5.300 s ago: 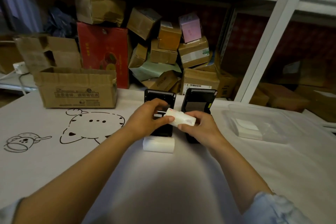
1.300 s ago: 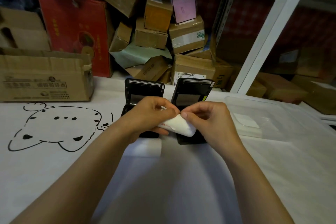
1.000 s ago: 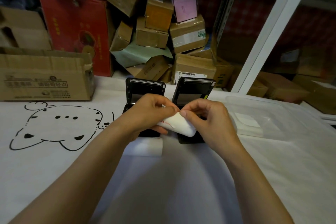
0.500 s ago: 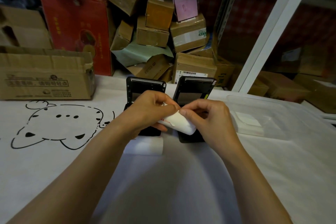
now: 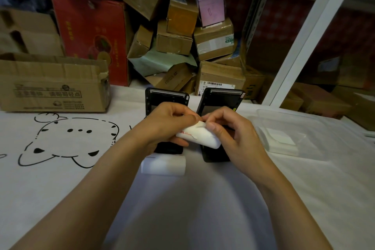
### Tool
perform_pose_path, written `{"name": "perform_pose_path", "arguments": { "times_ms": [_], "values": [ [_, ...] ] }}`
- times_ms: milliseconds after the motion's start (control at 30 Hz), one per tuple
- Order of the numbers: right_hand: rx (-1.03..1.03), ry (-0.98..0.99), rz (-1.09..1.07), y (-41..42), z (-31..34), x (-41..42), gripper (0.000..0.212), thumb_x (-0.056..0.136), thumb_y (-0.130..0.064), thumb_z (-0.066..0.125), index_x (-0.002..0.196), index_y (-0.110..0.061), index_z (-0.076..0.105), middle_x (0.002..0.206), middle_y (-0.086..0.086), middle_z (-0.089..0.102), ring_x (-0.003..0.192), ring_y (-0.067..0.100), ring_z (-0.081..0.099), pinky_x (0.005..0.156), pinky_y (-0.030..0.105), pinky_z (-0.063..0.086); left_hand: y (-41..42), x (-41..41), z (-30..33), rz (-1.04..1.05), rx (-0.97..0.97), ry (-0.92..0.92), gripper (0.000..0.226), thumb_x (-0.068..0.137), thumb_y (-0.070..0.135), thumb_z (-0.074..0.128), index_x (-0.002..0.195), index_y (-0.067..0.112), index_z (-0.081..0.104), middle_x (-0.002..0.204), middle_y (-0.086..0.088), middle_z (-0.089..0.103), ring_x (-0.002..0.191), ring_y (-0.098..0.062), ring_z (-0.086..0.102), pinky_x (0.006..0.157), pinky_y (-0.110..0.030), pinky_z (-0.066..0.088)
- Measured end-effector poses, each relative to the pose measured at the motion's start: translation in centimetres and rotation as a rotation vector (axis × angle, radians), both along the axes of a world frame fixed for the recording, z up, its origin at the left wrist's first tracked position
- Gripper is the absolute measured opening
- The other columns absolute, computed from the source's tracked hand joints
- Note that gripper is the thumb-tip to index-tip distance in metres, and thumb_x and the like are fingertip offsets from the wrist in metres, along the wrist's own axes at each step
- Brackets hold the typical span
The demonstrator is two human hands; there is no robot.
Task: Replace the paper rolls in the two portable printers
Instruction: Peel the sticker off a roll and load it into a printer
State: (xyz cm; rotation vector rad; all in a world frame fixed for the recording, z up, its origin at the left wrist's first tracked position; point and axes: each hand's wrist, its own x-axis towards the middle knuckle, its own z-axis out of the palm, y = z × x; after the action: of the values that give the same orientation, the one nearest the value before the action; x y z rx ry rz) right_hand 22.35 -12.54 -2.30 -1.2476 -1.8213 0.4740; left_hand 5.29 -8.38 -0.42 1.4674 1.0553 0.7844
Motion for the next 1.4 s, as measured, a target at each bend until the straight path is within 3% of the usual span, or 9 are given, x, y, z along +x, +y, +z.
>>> {"name": "perform_pose_path", "arguments": {
  "times_ms": [167,434,567,701,901,1067,1234,1334,1401],
  "values": [
    [-0.009,0.057,0.051,-0.3,0.6,-0.2,0.011,0.092,-0.012,0.058,0.089,-0.020,0.064,0.104,-0.019,0.063,0.102,-0.005,0.056,0.080,0.008,0.045,-0.1,-0.1,0.3,-0.009,-0.023,-0.011,0.012,0.091,0.020,0.058,0.094,0.016,0.069,0.094,-0.004,0.064,0.075,-0.012,0.062,0.049,-0.018,0.053],
    [0.067,0.150,-0.070,-0.3,0.3,-1.5,0.019,0.090,-0.012,0.060,0.085,-0.031,0.057,0.091,-0.014,0.064,0.093,0.001,0.060,0.070,0.014,0.052,-0.3,0.2,0.3,-0.007,0.032,0.032,0.014,0.095,0.027,0.050,0.097,0.022,0.063,0.079,0.004,0.063,0.049,-0.006,0.062,0.041,-0.020,0.037],
    [0.004,0.296,-0.183,-0.2,0.6,-2.0,0.017,0.087,-0.010,0.064,0.076,-0.023,0.061,0.077,-0.011,0.065,0.073,-0.007,0.061,0.056,0.008,0.047,-0.6,0.0,0.2,-0.046,0.047,0.078,0.024,0.097,0.039,0.044,0.100,0.022,0.060,0.081,0.002,0.068,0.060,-0.013,0.069,0.040,-0.018,0.032],
    [-0.060,0.371,-0.266,0.0,0.9,-1.1,0.011,0.088,-0.016,0.065,0.079,-0.022,0.064,0.076,-0.011,0.066,0.069,-0.011,0.061,0.049,0.008,0.046,-0.7,0.0,0.4,-0.121,-0.018,0.012,0.037,0.092,0.051,0.039,0.110,0.029,0.062,0.091,-0.001,0.073,0.073,-0.015,0.072,0.043,-0.018,0.041],
    [-0.048,0.451,-0.366,0.1,0.7,-0.6,0.012,0.092,-0.024,0.059,0.081,-0.029,0.060,0.081,-0.013,0.065,0.074,0.003,0.064,0.055,0.015,0.051,-0.4,-0.4,0.0,-0.272,-0.020,-0.111,0.041,0.082,0.009,0.068,0.118,0.027,0.058,0.113,-0.006,0.065,0.090,-0.022,0.072,0.062,-0.024,0.057],
    [0.014,0.287,-0.392,0.1,0.6,-1.2,0.014,0.095,-0.029,0.051,0.083,-0.034,0.047,0.083,-0.022,0.053,0.076,-0.001,0.055,0.052,0.003,0.044,0.0,-0.2,-0.3,-0.232,-0.027,-0.128,0.037,0.082,0.009,0.067,0.116,0.019,0.057,0.110,-0.010,0.066,0.088,-0.025,0.072,0.068,-0.029,0.060],
    [-0.039,0.446,-0.281,0.0,1.3,-0.7,0.007,0.091,-0.029,0.059,0.095,-0.033,0.056,0.077,-0.019,0.065,0.075,-0.013,0.061,0.052,0.005,0.047,0.1,-0.2,-0.4,-0.196,-0.012,-0.110,0.035,0.084,0.012,0.066,0.116,0.019,0.057,0.110,-0.009,0.066,0.084,-0.022,0.072,0.066,-0.027,0.060],
    [-0.169,0.451,-0.142,-0.1,1.5,0.2,0.057,0.080,-0.020,0.074,0.129,-0.033,0.048,0.073,-0.021,0.069,0.074,-0.015,0.063,0.057,0.006,0.049,0.1,-0.1,-0.4,-0.179,0.000,-0.094,0.033,0.084,0.015,0.066,0.116,0.021,0.057,0.107,-0.009,0.066,0.079,-0.018,0.072,0.064,-0.025,0.059],
    [-0.205,0.442,-0.137,0.0,1.3,0.6,0.065,0.076,-0.011,0.076,0.135,-0.024,0.051,0.081,-0.019,0.067,0.074,-0.015,0.063,0.062,0.007,0.052,0.1,0.1,-0.4,-0.180,-0.011,-0.078,0.035,0.083,0.016,0.067,0.116,0.022,0.057,0.107,-0.009,0.065,0.076,-0.016,0.071,0.064,-0.024,0.059]
  ]
}}
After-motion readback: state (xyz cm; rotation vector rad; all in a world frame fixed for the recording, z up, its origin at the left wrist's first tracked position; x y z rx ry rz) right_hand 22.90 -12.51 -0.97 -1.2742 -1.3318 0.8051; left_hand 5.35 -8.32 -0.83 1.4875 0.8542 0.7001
